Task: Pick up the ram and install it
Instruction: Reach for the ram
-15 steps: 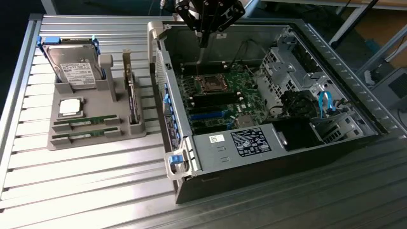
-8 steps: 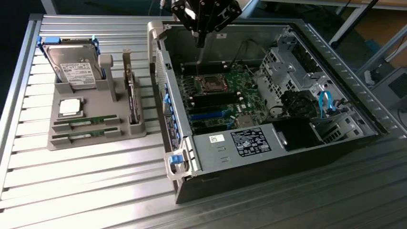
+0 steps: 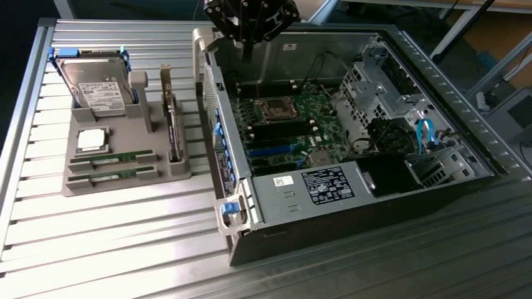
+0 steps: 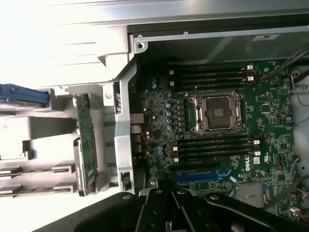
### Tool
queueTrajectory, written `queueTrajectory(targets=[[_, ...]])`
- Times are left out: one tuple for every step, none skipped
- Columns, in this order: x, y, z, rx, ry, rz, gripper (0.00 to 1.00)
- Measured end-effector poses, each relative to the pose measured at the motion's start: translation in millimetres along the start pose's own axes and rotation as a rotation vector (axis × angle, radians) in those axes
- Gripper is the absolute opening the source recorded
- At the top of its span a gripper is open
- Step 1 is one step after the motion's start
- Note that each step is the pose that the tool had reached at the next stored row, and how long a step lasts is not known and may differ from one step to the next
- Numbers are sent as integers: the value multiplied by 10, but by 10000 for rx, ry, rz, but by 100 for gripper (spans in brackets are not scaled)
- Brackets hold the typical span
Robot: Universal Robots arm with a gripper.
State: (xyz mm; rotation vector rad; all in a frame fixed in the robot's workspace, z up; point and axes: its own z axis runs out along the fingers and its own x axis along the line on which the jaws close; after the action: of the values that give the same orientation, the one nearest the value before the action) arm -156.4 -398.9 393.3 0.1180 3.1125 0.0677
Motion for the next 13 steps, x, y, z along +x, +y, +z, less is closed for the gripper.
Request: queueTrajectory(targets=[[23, -2, -1, 0, 0, 0, 10], [68, -5, -2, 0, 0, -1, 10], [109, -8, -3, 0, 0, 1, 10], [132, -10, -4, 0, 0, 1, 10], [156, -12, -4, 0, 0, 0, 10], [176, -13, -5, 1, 0, 0, 10], [205, -15, -6, 1, 1, 0, 10], [230, -17, -7, 1, 1, -2, 10], [257, -19, -7, 1, 0, -1, 10], [285, -21, -8, 0, 0, 0, 10], [311, -23, -9, 0, 0, 0, 10], [342, -26, -9, -1, -1, 0, 10], [366, -28, -10, 0, 0, 0, 10]])
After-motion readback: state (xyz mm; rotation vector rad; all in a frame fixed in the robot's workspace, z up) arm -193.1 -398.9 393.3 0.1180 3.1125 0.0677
